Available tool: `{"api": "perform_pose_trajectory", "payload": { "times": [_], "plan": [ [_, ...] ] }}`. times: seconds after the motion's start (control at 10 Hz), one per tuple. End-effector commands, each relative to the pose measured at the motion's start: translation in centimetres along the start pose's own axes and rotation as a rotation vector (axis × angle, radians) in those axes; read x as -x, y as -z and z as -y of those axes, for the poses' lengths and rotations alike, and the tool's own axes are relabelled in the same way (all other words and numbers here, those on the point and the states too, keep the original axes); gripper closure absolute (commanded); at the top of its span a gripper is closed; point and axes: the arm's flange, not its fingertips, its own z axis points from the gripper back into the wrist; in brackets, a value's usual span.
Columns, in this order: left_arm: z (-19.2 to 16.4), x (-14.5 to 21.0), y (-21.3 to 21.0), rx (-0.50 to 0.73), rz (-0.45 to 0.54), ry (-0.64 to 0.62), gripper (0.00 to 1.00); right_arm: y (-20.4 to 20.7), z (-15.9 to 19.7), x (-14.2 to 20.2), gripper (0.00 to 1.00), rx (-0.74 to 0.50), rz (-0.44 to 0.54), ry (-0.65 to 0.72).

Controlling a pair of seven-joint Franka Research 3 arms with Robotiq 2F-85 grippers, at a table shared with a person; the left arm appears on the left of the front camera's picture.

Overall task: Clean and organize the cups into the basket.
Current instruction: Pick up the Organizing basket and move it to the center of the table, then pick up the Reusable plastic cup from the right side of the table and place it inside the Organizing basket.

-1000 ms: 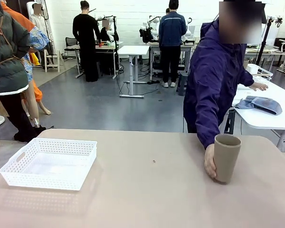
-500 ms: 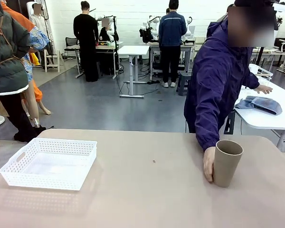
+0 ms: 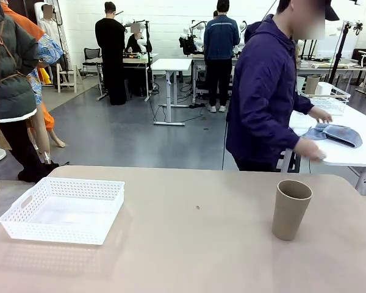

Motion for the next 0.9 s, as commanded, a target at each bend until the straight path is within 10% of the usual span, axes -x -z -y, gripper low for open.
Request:
{"api": "perform_pose_trajectory", "payload": {
  "times": [0.0, 0.4, 0.8],
  "plan": [
    [1.5, -1.3, 2.1, -0.336, -0.085, 0.012, 0.0, 2.5, 1.6, -0.8, 0.0, 0.043, -0.029, -0.143],
    [2.6, -3.2, 6.3, -0.748, -0.191, 0.076, 0.0, 6.2, 3.2, -0.6, 0.0, 0.028, -0.118, -0.253],
    [2.5, -3.7, 9.0, -0.749, -0.224, 0.132, 0.0, 6.5, 3.4, -0.6, 0.0, 0.013, -0.117, -0.224]
  ]
}}
